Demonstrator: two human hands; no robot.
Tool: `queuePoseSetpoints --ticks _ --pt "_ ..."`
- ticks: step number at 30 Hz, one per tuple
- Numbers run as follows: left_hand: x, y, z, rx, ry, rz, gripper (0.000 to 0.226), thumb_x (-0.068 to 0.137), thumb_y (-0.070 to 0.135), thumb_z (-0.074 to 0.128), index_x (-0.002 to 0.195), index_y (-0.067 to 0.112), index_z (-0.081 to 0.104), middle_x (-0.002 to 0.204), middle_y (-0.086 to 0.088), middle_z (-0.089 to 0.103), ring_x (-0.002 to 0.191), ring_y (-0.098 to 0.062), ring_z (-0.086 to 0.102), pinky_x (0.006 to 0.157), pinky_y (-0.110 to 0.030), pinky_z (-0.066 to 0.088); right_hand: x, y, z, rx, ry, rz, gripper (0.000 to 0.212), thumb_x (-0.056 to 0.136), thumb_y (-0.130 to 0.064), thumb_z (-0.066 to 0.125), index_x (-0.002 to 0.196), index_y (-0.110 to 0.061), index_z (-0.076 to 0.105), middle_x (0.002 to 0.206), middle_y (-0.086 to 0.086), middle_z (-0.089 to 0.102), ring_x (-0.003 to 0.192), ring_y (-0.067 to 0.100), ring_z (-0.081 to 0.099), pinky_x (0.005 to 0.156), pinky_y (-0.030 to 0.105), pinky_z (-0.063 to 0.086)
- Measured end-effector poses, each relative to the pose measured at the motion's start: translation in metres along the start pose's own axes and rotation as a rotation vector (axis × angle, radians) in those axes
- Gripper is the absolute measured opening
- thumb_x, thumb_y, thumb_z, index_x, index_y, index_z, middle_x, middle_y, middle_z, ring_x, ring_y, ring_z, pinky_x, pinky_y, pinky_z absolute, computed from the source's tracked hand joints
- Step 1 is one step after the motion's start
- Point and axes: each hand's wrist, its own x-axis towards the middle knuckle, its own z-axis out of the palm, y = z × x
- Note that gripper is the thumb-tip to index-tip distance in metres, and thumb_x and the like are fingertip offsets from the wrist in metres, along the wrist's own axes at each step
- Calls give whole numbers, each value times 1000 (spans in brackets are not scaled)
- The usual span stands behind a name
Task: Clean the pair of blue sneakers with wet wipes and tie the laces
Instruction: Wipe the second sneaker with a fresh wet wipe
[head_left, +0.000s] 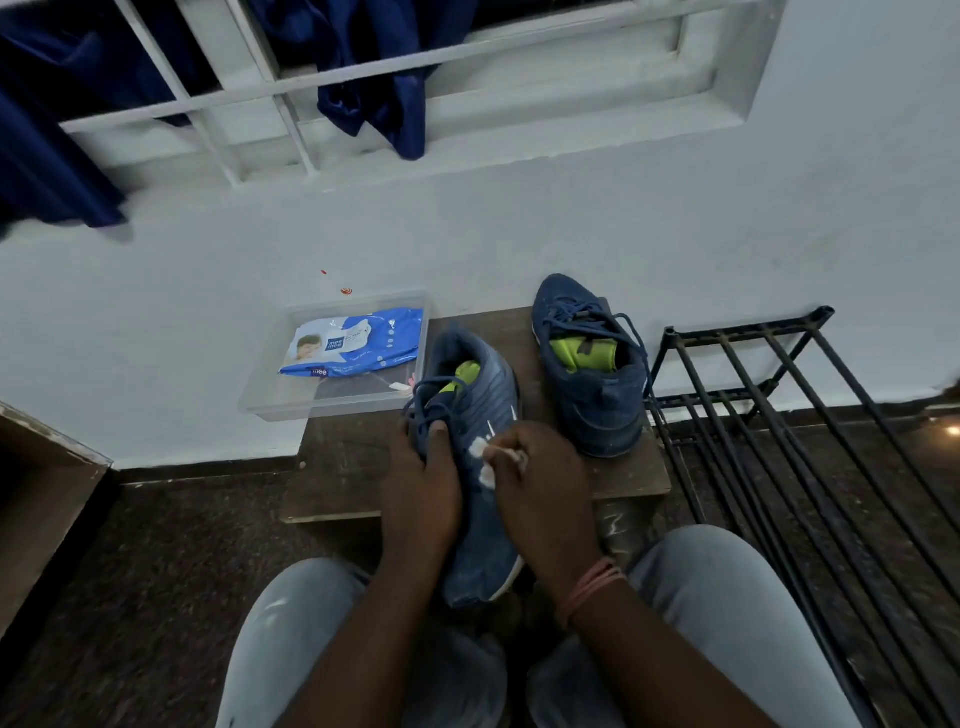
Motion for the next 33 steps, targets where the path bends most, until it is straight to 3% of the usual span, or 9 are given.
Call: queuePoseSetpoints --ticks 3,7,12,16,22,26,28,30,33 --pt "9 13 -1 70 -19 13 75 81 70 58 142 30 44 133 -5 62 123 -32 59 104 -44 46 -14 6 8 36 -46 10 19 86 -6 66 74 -20 59 81 -11 57 81 2 54 72 20 42" --pt "15 33 11 322 -29 123 119 63 72 75 158 30 15 153 -15 40 137 -34 45 106 -47 47 -16 7 12 85 -72 43 20 80 2 56 83 -18 61 92 -5 58 86 5 56 74 15 43" --pt "28 31 23 625 6 290 53 80 67 64 122 36 54 133 -18 54 122 -38 52 95 -51 51 -17 8 6 114 -114 123 20 80 -1 59 74 -20 58 79 -9 59 75 5 56 65 20 43" --pt "37 31 19 527 -29 239 42 90 61 63 101 23 74 135 -16 47 99 -29 61 87 -35 50 -7 13 2 114 -101 114 16 86 -9 65 77 -22 61 82 -10 61 81 3 58 74 24 48" --pt "46 27 -5 87 -184 68 37 97 32 68 68 10 71 97 -10 66 79 -18 67 80 -39 53 4 17 7 205 47 130 7 90 -18 72 85 -23 74 94 -10 61 88 1 61 83 15 46" --pt "40 18 -1 82 -140 169 35 102 25 59 71 11 68 89 -5 64 81 0 63 84 -28 51 6 15 8 80 20 -68 14 90 -10 68 95 -19 78 95 -10 73 92 -3 63 87 3 39" --pt "45 7 5 113 -99 257 40 99 34 55 67 13 67 85 -8 63 88 -11 64 90 -40 50 5 16 10 5 1 -101 14 90 -11 67 97 -18 77 96 -9 72 91 -5 58 88 1 35" --pt "45 2 8 120 -115 295 39 97 34 52 65 15 66 79 -6 62 92 -27 64 92 -46 49 9 15 12 -71 -12 -116 10 93 -14 64 96 -16 74 95 -5 68 88 1 58 84 8 41" --pt "41 -1 13 115 -222 290 38 95 26 47 60 17 59 68 -9 62 80 -28 58 86 -43 46 40 6 15 -190 59 -173 8 93 -11 62 86 -10 66 88 5 64 80 20 61 73 32 52"
